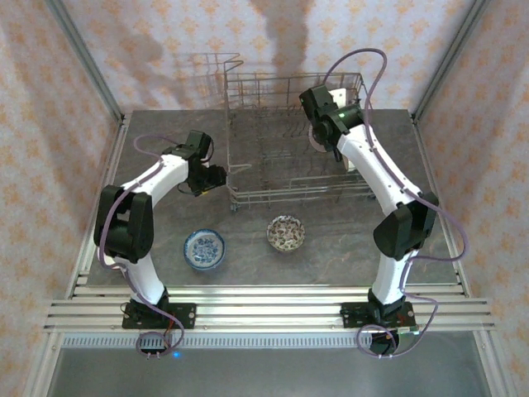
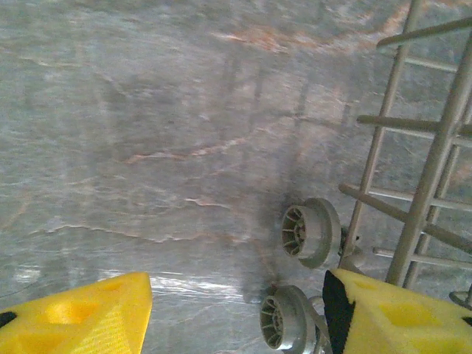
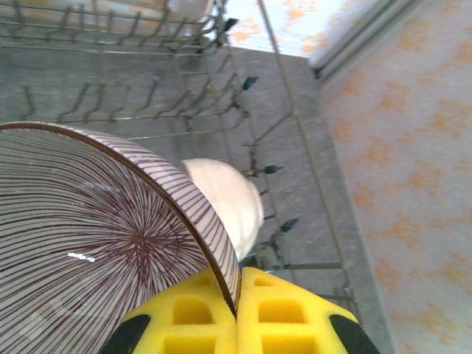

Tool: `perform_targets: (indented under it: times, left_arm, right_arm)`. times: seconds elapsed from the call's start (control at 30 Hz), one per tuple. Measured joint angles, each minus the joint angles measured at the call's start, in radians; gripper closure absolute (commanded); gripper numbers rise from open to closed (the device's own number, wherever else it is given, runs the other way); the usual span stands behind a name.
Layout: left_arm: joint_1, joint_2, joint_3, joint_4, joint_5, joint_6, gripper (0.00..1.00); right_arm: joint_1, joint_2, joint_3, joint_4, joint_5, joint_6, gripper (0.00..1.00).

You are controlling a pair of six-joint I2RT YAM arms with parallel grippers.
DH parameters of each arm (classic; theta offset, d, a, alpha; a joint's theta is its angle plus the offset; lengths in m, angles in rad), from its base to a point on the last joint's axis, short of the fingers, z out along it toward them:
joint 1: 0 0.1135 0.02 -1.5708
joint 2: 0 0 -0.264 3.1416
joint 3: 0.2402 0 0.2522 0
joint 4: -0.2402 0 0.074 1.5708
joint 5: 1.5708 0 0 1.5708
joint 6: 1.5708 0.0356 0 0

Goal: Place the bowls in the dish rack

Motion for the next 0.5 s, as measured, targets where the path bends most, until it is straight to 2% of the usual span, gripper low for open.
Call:
perform_targets:
  times: [0.2,0.5]
  left_arm:
    - [-0.047,0.042,0.044,0.002,0.034,0.008,0.36]
    - [-0.098,0.056,0.056,0.017,0.051,0.005,0.36]
  right_arm:
    - [-0.001,0.06,0.05,-0.048,0.235,0.008,1.0]
    - [-0.004,0.146,0.05,-0.104,0.388,0.044,1.0]
